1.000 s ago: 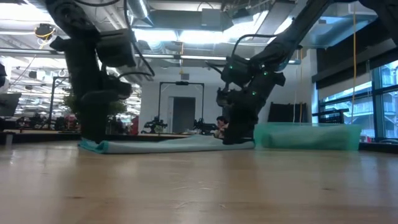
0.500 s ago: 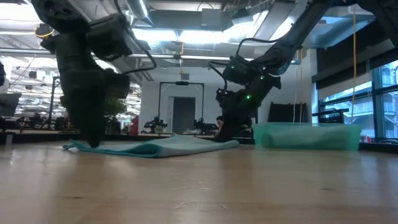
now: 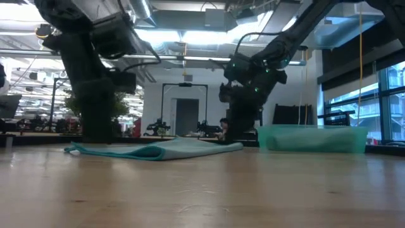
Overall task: Roll microfiber towels into tight, uniform cylinder then place into a basket
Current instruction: Roll the blue microfiber towel
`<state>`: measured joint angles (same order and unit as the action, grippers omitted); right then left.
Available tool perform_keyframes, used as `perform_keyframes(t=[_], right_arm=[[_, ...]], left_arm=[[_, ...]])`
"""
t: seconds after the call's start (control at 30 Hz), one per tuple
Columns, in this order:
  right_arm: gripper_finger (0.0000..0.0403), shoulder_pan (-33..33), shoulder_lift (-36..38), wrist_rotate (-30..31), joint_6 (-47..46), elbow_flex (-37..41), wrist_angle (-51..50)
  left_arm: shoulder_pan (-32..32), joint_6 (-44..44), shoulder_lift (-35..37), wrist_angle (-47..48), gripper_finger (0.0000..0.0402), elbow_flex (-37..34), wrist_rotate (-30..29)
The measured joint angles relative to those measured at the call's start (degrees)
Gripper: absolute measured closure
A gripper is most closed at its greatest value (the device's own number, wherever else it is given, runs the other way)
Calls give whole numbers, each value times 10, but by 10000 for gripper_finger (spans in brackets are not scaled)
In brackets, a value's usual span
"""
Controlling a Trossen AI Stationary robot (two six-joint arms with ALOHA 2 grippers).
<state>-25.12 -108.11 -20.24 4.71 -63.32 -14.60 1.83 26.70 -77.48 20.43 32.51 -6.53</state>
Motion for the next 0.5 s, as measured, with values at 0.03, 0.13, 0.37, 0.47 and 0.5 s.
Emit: perform_keyframes(t=[0.03, 0.13, 0.37, 0.47, 0.5], right_arm=[[246, 0, -5, 3, 1, 5, 2], [246, -1, -22, 25, 2, 9, 8], [246, -3, -38, 52, 29, 8, 47], [246, -7, -41, 58, 41, 10, 77], [246, -9, -41, 59, 43, 10, 85]], left_arm=[[-1, 1, -3, -10, 315, -6, 2], [-3, 19, -12, -44, 315, -24, 17], [-24, 46, -19, -78, 315, -38, 29], [-38, 58, -19, -86, 315, -39, 48], [-43, 65, -20, -89, 315, -39, 52]])
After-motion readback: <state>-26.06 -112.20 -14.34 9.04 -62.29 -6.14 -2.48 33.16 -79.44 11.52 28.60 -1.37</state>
